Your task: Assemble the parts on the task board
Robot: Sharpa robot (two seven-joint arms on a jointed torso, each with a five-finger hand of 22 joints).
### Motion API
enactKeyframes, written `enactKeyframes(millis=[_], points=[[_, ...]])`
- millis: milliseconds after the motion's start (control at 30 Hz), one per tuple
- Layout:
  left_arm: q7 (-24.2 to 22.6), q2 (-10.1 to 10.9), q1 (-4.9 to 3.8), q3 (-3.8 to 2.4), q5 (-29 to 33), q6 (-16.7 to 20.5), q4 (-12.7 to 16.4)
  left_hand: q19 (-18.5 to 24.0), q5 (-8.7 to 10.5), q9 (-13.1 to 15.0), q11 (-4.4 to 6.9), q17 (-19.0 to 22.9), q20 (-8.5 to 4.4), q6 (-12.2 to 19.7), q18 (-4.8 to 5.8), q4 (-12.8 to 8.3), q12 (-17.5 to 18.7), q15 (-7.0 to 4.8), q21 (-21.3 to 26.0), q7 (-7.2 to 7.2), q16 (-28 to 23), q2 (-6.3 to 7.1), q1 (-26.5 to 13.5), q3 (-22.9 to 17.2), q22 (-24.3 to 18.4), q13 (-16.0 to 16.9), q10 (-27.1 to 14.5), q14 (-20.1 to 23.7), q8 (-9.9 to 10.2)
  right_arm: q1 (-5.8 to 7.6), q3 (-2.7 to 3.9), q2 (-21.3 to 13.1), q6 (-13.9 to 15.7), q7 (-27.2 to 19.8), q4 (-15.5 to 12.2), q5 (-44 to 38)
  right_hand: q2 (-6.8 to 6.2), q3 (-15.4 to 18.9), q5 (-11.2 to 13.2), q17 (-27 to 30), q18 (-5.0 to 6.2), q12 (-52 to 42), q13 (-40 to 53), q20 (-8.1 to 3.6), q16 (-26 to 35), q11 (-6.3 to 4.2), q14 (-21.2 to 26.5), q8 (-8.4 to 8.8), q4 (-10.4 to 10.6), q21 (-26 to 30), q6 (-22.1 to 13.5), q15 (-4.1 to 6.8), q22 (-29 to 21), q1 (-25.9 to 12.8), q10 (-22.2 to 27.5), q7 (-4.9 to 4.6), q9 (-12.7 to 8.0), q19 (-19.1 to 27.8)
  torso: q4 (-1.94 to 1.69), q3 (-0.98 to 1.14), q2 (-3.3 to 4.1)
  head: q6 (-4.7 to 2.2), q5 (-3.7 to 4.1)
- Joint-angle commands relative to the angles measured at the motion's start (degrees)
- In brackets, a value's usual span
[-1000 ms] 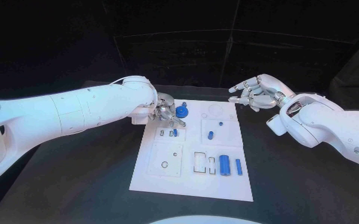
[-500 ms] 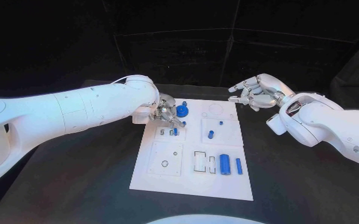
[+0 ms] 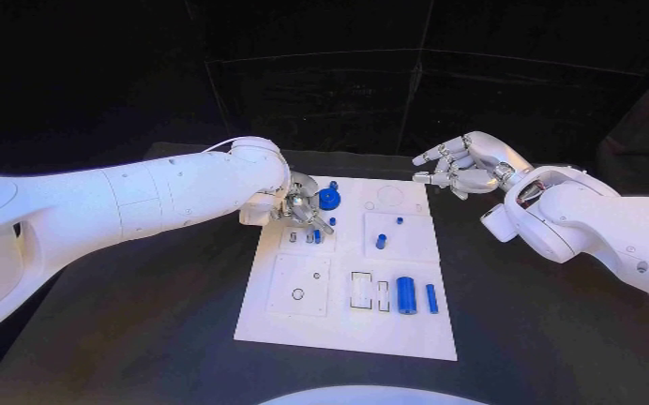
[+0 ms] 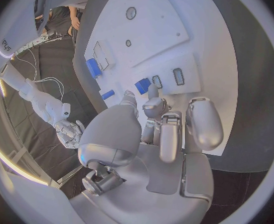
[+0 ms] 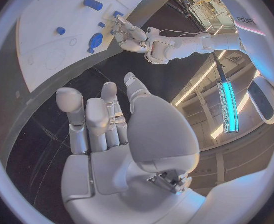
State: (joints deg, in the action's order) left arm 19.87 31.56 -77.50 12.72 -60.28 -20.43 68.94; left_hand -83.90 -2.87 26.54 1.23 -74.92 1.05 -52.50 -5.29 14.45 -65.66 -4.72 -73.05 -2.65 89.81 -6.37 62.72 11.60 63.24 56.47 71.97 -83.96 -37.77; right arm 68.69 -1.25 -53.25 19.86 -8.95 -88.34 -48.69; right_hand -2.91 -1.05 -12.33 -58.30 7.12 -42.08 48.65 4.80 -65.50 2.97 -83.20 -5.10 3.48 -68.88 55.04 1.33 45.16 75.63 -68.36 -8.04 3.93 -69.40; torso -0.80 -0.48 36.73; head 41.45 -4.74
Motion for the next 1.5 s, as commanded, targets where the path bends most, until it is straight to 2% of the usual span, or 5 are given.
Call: enactKeyframes(millis=[33,267,667,1267,1500], points=[[0.6,-0.1,-0.08,0.02,-0.4,-1.2,0.0,-0.4,0.03,0.1,0.16,-15.1,-0.11,0.3,0.69,-0.2,-0.2,-0.39,-0.3,-0.05,0.2,-0.58,0.3,0.0,0.1,-0.1,0.3,-6.0,-0.3,0.12,0.04,0.0,-0.4,-0.2,0.0,0.2,0.66,0.3,-0.3,0.1,0.96,0.3,-0.1,-0.16,0.2,-0.12,-0.3,0.05,0.1,0.3,-0.1,0.21,0.0,0.0,-0.2,0.0,-0.1,-0.2,0.01,-0.01,0.04,0.07,-0.06],[0.6,-0.2,-0.08,0.05,-0.4,-1.0,0.1,-0.4,0.02,0.6,0.17,-15.1,-0.12,0.6,0.68,-0.8,-0.3,-0.4,-0.3,-0.04,0.2,-0.81,0.7,-0.2,0.1,0.0,0.3,-6.0,-0.6,0.12,0.04,0.2,-0.5,-0.1,0.2,0.2,0.71,0.4,-0.5,0.0,0.95,0.3,-0.1,-0.17,0.2,-0.13,-0.3,0.04,0.1,0.4,-0.1,0.22,-0.1,0.0,-0.2,0.0,0.0,-0.2,0.0,-0.03,0.03,0.18,-0.01],[0.6,-0.4,-0.07,0.06,-0.4,-1.2,0.2,-0.2,0.01,2.1,0.21,-15.1,-0.15,1.5,0.69,-3.5,-0.3,-0.43,-0.5,-0.01,0.2,-1.23,2.9,-1.7,0.4,0.1,0.2,-6.0,-1.4,0.12,0.04,0.5,-0.7,-0.1,0.4,0.2,0.82,0.4,-0.9,0.0,0.96,0.4,-0.2,-0.18,0.3,-0.13,-0.3,0.04,0.0,0.5,-0.1,0.23,-0.2,0.1,-0.2,0.01,0.0,-0.3,0.0,-0.02,0.09,0.36,0.12],[0.6,-0.9,-0.07,0.06,-0.4,-1.1,0.1,-0.2,0.0,2.4,0.21,-15.1,-0.15,1.6,0.7,-4.0,-0.4,-0.43,-0.6,-0.01,0.2,-1.21,3.2,-2.0,0.6,0.1,0.2,-6.0,-1.5,0.11,0.03,0.9,-1.0,-0.1,0.8,0.2,0.86,0.4,-1.0,0.0,0.95,0.4,-0.3,-0.19,0.4,-0.13,-0.4,0.04,0.0,0.5,-0.1,0.24,-0.1,0.2,-0.3,0.01,0.0,-0.3,0.03,-0.05,0.11,0.53,0.15],[0.6,-1.0,-0.07,0.06,-0.4,-1.1,0.1,0.0,-0.02,3.1,0.33,-15.1,-0.19,2.1,0.66,-7.1,-0.3,-0.52,-0.6,0.11,0.2,-1.22,6.2,-4.1,0.6,0.1,0.1,-6.0,-1.6,0.11,0.03,1.0,-1.0,-0.1,0.8,0.2,0.86,0.4,-1.0,0.0,0.95,0.4,-0.3,-0.19,0.4,-0.13,-0.4,0.04,0.0,0.5,-0.1,0.24,-0.1,0.2,-0.3,0.01,0.0,-0.3,0.02,-0.07,0.11,0.6,0.18]])
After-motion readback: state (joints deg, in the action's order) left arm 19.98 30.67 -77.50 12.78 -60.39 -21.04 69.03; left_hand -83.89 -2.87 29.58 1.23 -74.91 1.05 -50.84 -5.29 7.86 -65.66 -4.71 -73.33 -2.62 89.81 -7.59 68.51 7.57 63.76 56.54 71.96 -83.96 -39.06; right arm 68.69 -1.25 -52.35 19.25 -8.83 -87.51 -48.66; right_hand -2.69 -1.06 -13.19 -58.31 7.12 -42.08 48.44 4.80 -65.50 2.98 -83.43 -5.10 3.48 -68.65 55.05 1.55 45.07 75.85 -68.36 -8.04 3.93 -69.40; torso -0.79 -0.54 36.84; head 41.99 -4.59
